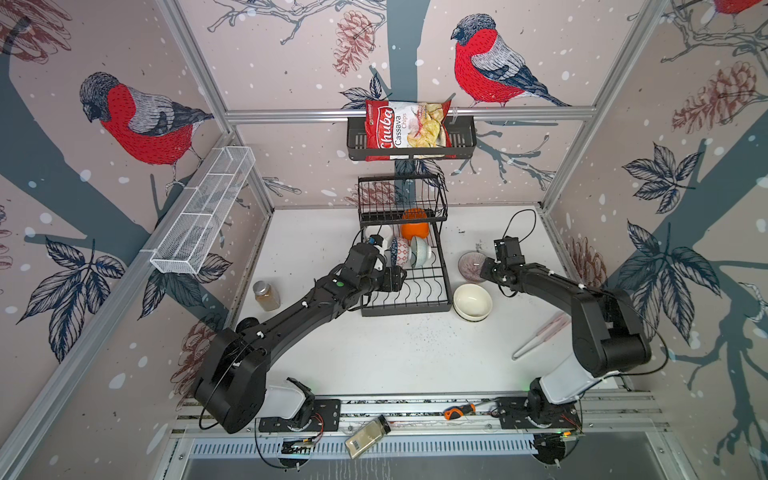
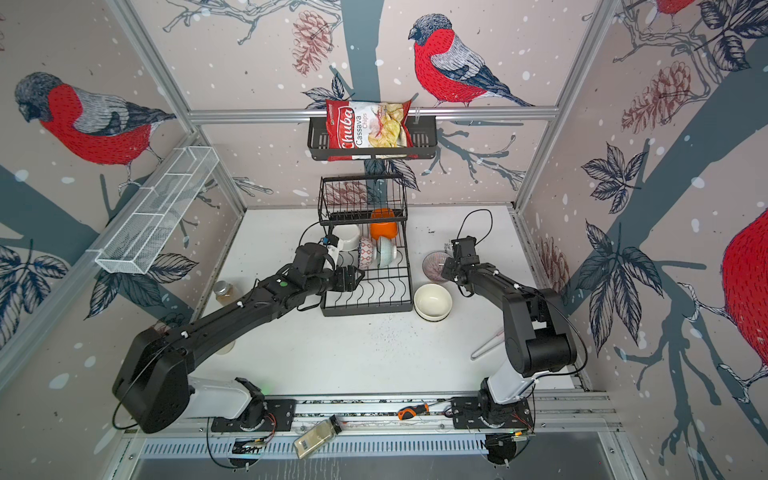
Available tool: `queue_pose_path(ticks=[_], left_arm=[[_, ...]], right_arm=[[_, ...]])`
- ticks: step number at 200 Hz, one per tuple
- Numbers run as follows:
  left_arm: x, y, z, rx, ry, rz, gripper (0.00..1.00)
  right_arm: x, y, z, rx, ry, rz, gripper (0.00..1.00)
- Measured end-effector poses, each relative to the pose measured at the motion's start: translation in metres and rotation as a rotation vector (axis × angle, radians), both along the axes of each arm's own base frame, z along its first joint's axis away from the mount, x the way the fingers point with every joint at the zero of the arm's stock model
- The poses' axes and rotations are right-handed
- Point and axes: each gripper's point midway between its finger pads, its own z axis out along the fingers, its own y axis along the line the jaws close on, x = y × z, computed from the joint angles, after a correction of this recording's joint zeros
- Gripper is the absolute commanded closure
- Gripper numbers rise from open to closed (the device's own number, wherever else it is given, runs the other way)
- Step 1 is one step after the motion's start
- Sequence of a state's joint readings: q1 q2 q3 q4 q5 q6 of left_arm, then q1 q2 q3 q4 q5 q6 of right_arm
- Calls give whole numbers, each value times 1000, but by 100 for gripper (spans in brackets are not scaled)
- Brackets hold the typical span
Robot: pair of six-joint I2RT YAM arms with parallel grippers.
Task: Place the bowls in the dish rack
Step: 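Grasp the purple-striped bowl rim with the right gripper and lift it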
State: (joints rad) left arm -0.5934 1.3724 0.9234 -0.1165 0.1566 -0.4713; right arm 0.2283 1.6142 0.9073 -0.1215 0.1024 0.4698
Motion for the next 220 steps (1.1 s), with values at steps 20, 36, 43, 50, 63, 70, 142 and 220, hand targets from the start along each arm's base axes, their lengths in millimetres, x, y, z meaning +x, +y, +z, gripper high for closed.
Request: queue_pose_path(ticks=[20, 36, 43, 50, 63, 70, 142, 220], left_arm=[[0, 0, 0, 1, 0, 1, 21], [0, 0, -1, 1, 1, 1, 21], [0, 0, -1, 1, 1, 1, 21], [0, 0, -1, 2, 1, 2, 21], [0, 0, -2, 4, 3, 2, 21], [0, 0, -2, 4, 4, 2, 21], [2, -1, -8, 12, 16, 2, 23], [2, -2, 5, -8, -7, 2, 24]], right_arm=[[5, -1, 13, 3, -29, -5, 97], [8, -2, 24, 5, -51, -8, 98], [9, -2, 29, 5, -63, -8, 98], [10, -2, 33, 6, -74, -8, 98], [12, -1, 41, 7, -92, -5, 98], [13, -1, 45, 7, -102, -3, 98], [0, 28, 98, 22, -210, 74, 98], [-27, 98, 142, 38, -309, 236, 98]])
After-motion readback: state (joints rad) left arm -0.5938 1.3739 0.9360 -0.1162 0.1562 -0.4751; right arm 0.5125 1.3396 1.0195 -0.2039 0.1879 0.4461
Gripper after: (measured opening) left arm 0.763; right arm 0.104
